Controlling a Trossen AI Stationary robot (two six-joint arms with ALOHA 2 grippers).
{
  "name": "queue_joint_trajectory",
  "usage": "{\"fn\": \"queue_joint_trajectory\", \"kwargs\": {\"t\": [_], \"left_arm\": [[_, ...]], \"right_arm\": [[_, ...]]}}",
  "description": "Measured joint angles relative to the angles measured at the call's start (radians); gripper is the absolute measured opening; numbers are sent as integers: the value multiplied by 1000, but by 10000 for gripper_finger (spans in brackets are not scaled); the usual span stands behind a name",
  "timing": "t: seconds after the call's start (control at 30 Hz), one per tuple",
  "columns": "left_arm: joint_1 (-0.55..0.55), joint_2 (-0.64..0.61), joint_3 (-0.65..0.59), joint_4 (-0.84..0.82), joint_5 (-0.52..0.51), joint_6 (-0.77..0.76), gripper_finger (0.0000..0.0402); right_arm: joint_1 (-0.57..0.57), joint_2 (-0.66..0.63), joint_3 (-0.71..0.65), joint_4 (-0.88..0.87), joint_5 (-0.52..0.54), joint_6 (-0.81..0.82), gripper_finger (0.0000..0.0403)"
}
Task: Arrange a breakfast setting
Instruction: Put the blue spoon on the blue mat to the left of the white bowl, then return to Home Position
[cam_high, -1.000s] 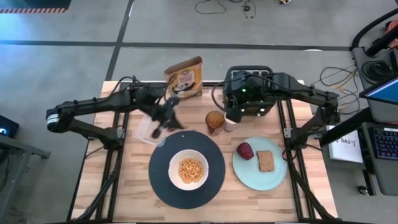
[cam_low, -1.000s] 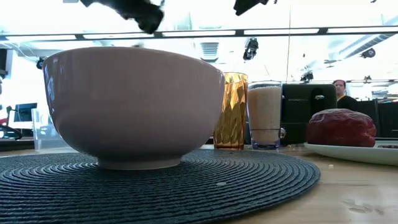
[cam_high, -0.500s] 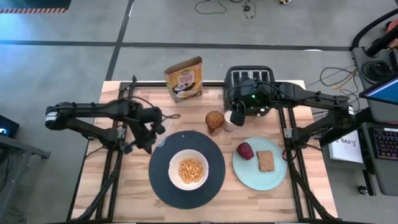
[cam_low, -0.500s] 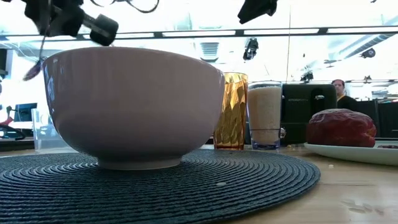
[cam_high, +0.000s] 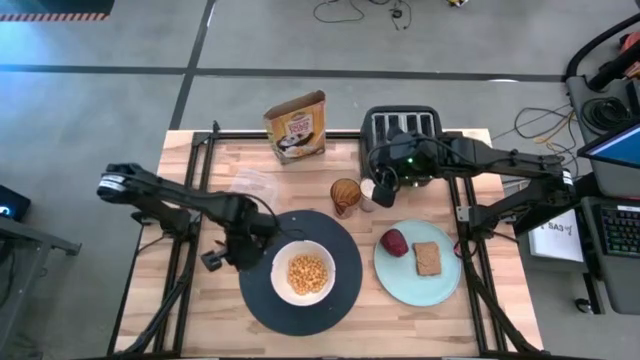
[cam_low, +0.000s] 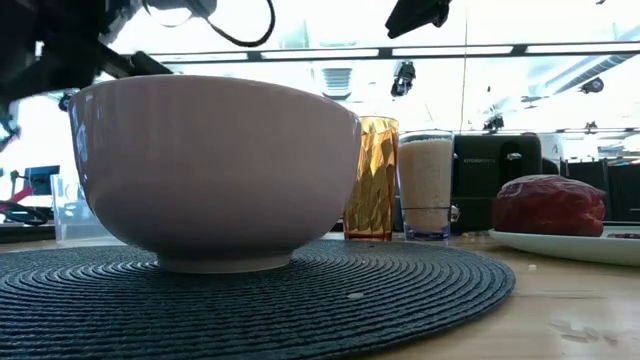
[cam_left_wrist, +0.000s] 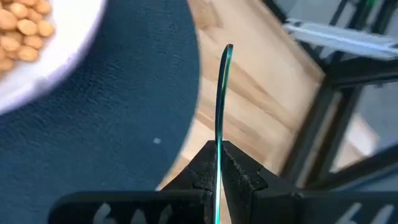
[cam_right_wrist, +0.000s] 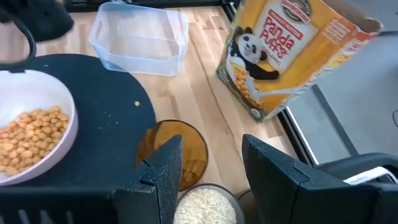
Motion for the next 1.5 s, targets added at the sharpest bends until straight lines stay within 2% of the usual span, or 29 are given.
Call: {"fn": "queue_joint_trajectory", "kwargs": {"t": [0.2,0.7,1.2,1.37,1.5], "left_arm": [[-37,60,0,95,-48,11,0],[-52,118,0,212,-139,250,0],[-52,118,0,242,-140,225,53],[-52,89,0,179,-105,158,47],[-54,61,0,130,-150,131,18]], "right_arm": [[43,0,-1,15,0,4,157],[129,0,-1,13,2,39,157],[147,0,-1,12,2,38,157],[147,0,-1,12,2,37,157],[147,0,-1,14,5,37,157]]}}
